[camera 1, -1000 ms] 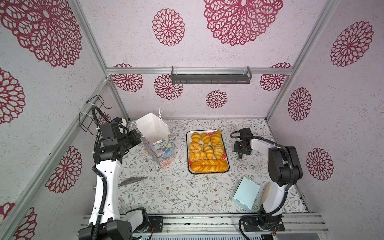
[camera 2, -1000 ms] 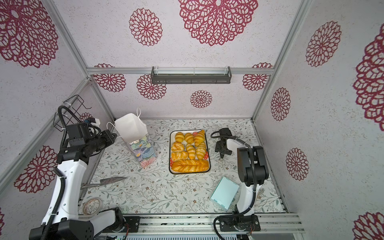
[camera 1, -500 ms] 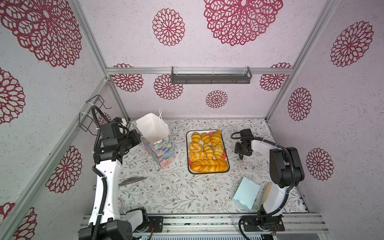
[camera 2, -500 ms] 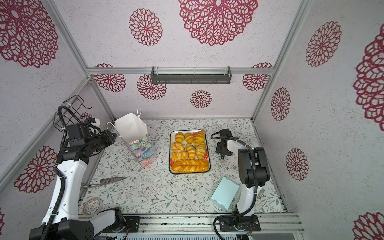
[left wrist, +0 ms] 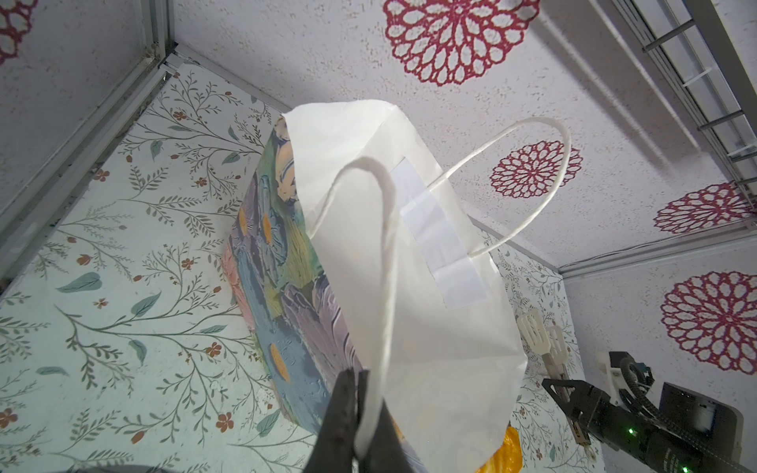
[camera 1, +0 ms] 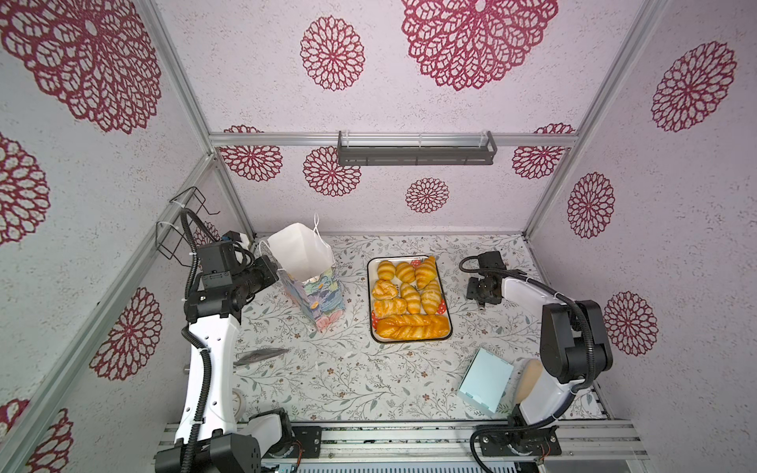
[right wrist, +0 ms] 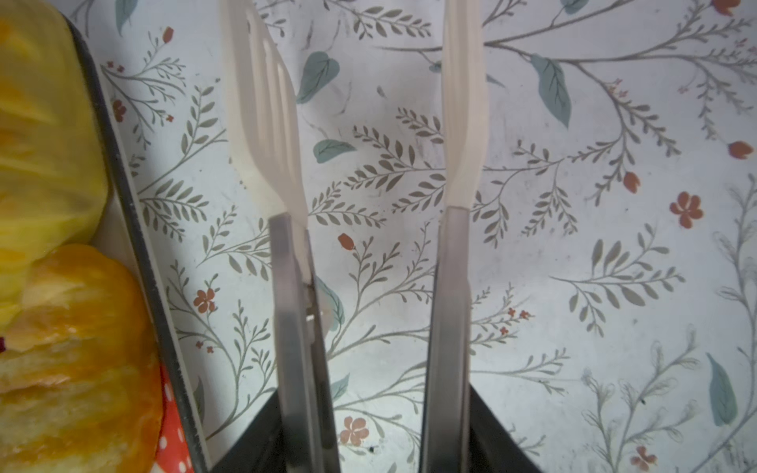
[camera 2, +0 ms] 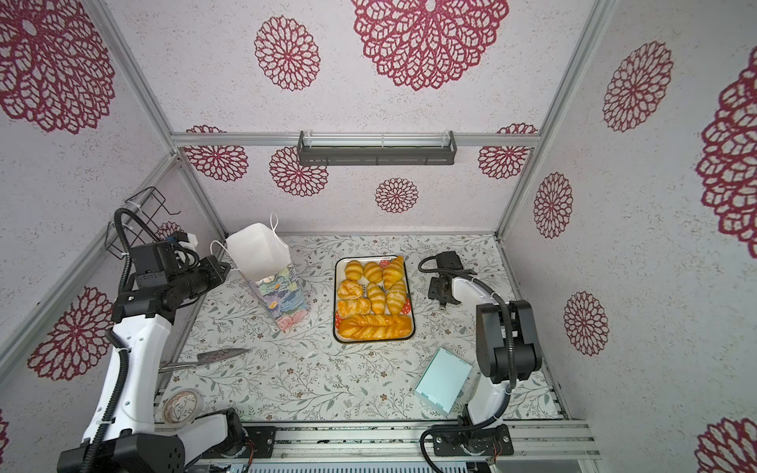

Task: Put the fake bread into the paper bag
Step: 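Close the right gripper on the tongs handle and lift them, then move the held tongs over the bread tray with the right gripper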

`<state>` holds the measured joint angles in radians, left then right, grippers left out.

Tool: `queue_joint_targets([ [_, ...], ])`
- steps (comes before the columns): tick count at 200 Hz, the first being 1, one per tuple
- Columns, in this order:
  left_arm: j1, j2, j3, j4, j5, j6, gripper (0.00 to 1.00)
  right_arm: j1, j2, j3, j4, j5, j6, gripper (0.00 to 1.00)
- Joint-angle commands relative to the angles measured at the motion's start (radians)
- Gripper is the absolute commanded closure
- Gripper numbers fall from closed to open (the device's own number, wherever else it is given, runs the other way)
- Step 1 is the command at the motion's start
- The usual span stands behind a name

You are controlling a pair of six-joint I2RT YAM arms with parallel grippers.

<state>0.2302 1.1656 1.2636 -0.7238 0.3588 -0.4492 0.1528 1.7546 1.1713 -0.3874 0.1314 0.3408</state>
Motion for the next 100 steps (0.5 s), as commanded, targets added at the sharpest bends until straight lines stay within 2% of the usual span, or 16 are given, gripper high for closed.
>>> queue_joint_targets([
  [1,0.007,-0.006,0.025,0.005,0.012,-0.001,0.92,-0.004,-0.065,0.007,-0.009,0.025,0.001,0.48],
  [66,0.007,-0.008,0.026,0.006,0.012,-0.002,0.92,-0.003,-0.122,-0.014,-0.025,0.003,0.010,0.53],
  [100,0.008,-0.010,0.020,0.003,-0.001,0.004,0.93,0.003,-0.184,-0.049,-0.037,-0.052,0.017,0.52],
])
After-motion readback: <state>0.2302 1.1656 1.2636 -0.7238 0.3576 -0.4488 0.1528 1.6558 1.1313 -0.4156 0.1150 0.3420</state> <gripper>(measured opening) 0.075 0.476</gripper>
